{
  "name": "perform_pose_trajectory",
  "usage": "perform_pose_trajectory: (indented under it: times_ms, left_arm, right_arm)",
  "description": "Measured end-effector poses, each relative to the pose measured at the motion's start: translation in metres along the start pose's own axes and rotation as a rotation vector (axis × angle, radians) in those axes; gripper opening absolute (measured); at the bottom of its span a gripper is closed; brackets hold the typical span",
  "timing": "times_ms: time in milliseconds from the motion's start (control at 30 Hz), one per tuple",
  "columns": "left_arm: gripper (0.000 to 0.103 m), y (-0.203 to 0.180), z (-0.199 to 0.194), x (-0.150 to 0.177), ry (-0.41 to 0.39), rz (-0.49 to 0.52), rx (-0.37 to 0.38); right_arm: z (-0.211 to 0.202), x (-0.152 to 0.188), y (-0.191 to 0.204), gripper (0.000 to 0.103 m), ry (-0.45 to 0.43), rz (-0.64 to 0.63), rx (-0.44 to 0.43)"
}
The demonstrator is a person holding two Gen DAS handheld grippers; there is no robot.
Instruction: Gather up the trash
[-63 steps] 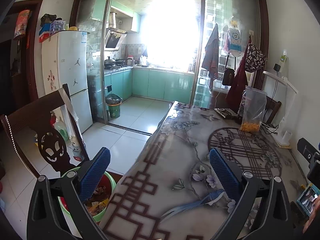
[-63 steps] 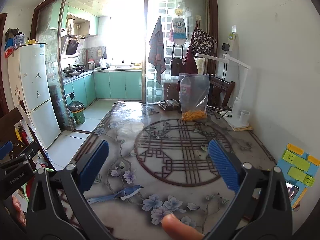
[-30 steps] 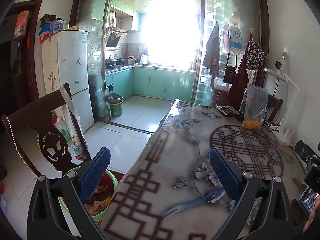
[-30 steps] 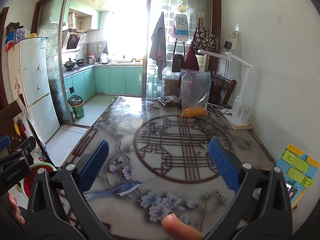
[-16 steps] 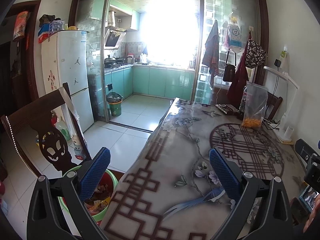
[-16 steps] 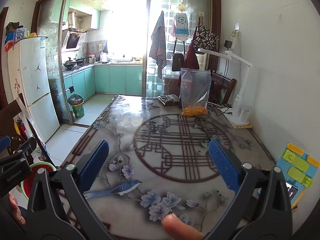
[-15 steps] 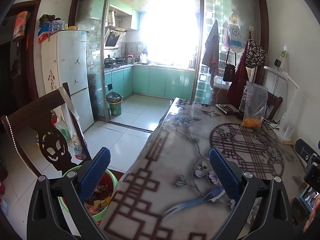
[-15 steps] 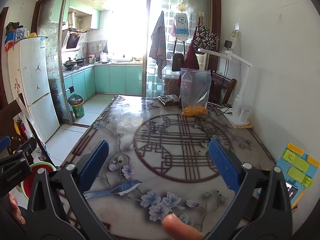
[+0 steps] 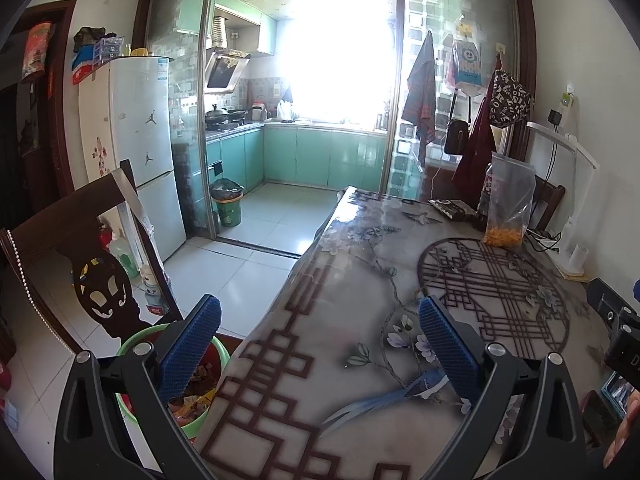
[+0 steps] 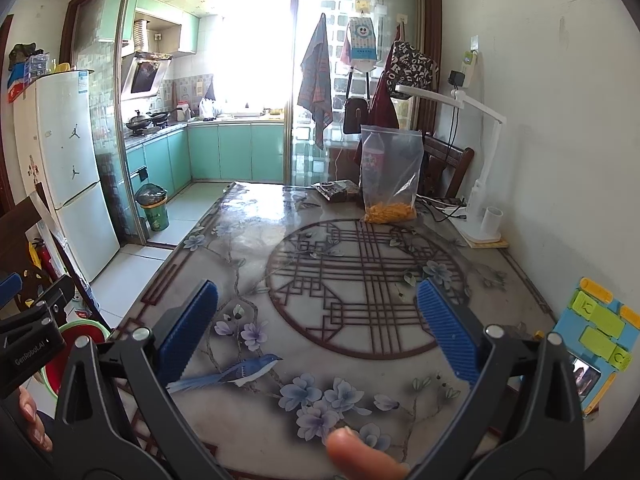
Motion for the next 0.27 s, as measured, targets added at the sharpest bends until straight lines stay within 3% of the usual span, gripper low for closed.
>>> perform_pose_trajectory:
  times_ms: [267]
  left_arm:
    - [0.095,-0.046,0.046,0.032,0.129,0.102,0.042]
  right_arm:
    - [0.028,0.016,-0.025,0.098,0.054,0.038,0.012]
Point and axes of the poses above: each gripper's, at about its wrist camera, not at the fingertips, and z roughly the way its jaws point, y to its left, x to its underside, the point moved 6 cm from there along z, roughly the way its jaws point, and after that the axes turned 15 degrees about -x, right-handed, at the moved point
